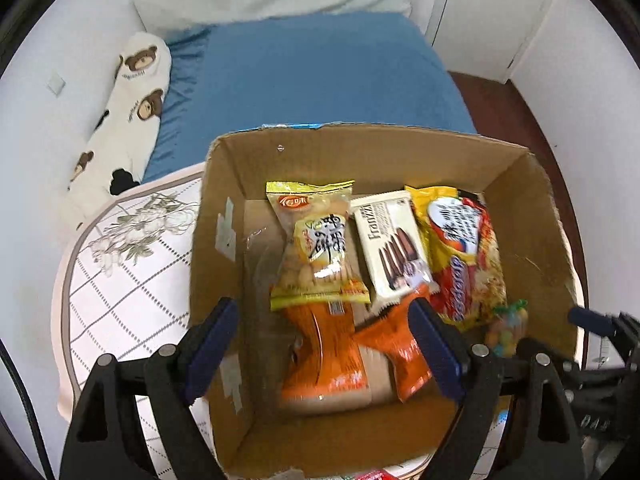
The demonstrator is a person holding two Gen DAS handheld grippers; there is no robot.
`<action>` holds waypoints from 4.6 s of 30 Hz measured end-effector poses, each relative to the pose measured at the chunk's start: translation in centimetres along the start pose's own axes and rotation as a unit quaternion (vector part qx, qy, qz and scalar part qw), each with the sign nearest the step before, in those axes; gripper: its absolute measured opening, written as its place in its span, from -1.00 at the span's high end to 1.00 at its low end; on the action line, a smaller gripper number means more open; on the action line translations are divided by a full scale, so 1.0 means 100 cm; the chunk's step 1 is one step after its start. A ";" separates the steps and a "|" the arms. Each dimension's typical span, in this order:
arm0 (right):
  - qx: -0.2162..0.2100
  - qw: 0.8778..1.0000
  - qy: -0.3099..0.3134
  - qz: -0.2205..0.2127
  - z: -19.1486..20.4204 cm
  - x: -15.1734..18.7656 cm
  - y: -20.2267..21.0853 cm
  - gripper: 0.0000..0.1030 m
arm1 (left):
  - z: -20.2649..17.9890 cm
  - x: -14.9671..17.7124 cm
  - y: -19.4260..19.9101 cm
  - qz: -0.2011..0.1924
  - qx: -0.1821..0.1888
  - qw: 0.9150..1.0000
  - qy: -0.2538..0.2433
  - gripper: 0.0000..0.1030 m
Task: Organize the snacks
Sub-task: 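Carry bread bag with left tool while right tool carries candy bag into box, release, then grasp the white packet with left tool while right tool grasps the yellow bag, then carry white packet with left tool while right tool carries yellow bag into box, release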
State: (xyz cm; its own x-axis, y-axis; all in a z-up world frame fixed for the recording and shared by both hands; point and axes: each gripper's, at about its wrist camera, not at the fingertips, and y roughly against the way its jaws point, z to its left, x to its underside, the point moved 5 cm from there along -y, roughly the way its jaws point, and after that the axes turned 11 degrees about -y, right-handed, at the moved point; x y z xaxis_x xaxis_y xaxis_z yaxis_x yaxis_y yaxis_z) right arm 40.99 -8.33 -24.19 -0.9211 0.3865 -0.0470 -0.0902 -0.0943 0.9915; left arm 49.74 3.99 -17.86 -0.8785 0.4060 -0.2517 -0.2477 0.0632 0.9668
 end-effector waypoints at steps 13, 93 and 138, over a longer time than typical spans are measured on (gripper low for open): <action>-0.005 0.995 0.027 -0.097 0.007 0.039 0.074 -0.84 | -0.015 0.057 0.082 -0.093 -0.014 0.995 0.013 -0.68; 0.090 0.923 0.375 0.002 0.019 0.185 -0.103 -0.55 | -0.022 0.277 -0.067 0.144 0.018 0.989 0.029 -0.25; -0.075 0.996 -0.014 0.047 -0.050 0.222 -0.069 0.11 | -0.106 0.235 -0.020 0.094 0.051 0.991 0.080 -0.02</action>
State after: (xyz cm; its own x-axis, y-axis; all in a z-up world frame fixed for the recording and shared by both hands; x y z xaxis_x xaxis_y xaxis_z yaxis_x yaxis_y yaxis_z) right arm 19.24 -3.69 -32.74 -0.9178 0.3938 0.0512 -0.0607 -0.2664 0.9619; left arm 25.31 3.75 -26.22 -0.9610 0.2694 -0.0624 -0.0379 0.0949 0.9948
